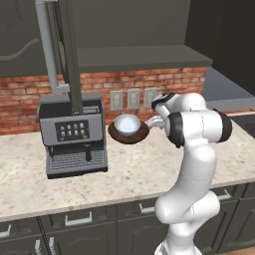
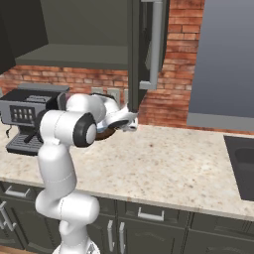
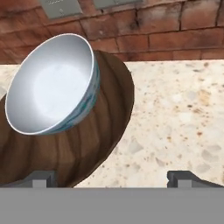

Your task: Pick up the bowls on the counter and stack them on top of one another in the open cabinet. Place the smaller bowl on top of the larger bowl.

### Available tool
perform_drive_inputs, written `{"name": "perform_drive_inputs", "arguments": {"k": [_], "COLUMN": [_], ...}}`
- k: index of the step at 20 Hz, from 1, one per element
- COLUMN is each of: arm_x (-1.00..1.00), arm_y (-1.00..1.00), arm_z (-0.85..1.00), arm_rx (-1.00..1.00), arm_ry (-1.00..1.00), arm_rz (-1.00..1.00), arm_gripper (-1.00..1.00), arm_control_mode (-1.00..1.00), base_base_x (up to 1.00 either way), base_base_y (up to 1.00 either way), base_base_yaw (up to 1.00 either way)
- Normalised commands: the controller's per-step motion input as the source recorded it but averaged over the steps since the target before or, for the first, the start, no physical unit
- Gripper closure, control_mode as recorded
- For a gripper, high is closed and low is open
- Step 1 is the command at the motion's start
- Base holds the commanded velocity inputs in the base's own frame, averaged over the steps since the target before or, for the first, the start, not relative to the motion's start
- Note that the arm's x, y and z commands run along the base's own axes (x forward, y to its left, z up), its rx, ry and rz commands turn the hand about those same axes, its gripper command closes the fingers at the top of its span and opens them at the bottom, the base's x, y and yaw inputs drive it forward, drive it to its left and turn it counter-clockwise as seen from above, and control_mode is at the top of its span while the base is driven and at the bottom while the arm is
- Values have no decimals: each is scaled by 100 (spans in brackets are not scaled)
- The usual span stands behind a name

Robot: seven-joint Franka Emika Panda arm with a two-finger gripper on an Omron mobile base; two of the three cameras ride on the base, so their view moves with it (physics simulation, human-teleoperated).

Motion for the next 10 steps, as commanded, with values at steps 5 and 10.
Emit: {"name": "perform_drive_inputs", "arguments": {"k": [5, 10], "arm_x": [13, 15], "arm_y": [9, 12], "arm_z": [-22, -23], "arm_rx": [10, 10], "arm_ry": [9, 7], "arm_rz": [-4, -4], "arm_gripper": [-100, -100], "arm_control_mode": [-100, -100], "base_base_x": [0, 0], "base_base_y": [0, 0], "base_base_yaw": [0, 0]}}
